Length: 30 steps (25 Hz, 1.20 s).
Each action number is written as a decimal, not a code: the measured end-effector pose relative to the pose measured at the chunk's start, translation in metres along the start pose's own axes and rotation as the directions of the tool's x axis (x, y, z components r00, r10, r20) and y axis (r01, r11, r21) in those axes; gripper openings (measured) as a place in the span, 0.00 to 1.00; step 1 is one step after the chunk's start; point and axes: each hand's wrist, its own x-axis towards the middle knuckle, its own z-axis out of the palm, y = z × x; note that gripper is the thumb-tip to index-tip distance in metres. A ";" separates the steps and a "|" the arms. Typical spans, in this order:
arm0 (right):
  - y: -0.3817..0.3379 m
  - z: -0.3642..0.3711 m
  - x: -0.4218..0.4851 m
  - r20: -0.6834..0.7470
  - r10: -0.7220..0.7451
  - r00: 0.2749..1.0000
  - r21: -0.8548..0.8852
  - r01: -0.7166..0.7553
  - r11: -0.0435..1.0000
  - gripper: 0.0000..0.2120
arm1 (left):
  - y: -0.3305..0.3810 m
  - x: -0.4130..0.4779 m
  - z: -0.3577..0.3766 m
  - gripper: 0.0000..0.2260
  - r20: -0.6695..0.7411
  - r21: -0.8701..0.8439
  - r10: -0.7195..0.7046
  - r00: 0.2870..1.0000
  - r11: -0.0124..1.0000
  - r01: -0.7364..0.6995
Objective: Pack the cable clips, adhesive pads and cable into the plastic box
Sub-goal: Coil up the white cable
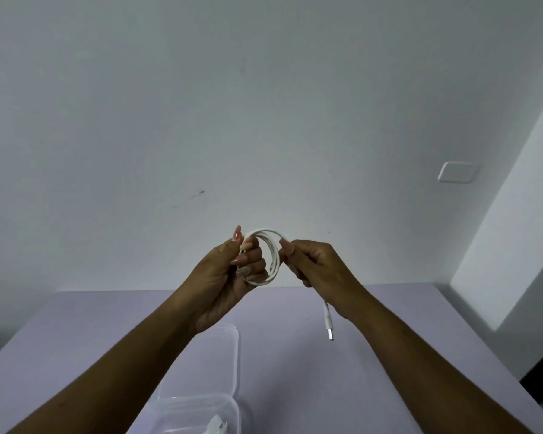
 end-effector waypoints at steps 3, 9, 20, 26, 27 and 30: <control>0.003 0.001 0.000 0.004 0.017 1.000 -0.059 -0.016 0.998 0.13 | -0.003 0.001 0.005 0.20 -0.067 0.109 0.036 0.997 0.994 -0.028; 0.007 -0.004 0.001 0.001 0.010 1.000 -0.118 -0.010 0.993 0.14 | 0.003 -0.004 0.006 0.17 -0.099 0.931 0.259 0.961 0.366 -0.003; 0.018 -0.003 -0.005 -0.099 0.000 0.995 0.082 0.008 0.997 0.14 | 0.004 0.001 0.003 0.11 -0.332 0.719 0.286 0.899 0.693 0.045; 0.014 0.010 -0.005 -0.163 0.057 0.985 0.127 -0.037 0.991 0.13 | -0.019 0.002 0.010 0.07 -0.451 0.573 0.359 0.817 0.818 -0.044; 0.012 0.008 -0.004 -0.170 0.061 0.984 0.090 -0.046 0.995 0.12 | -0.021 0.002 0.011 0.07 -0.457 0.576 0.378 0.805 0.816 -0.057; 0.011 0.007 -0.003 -0.167 0.071 0.983 0.069 -0.060 0.996 0.13 | -0.026 0.001 0.012 0.07 -0.475 0.571 0.404 0.782 0.817 -0.076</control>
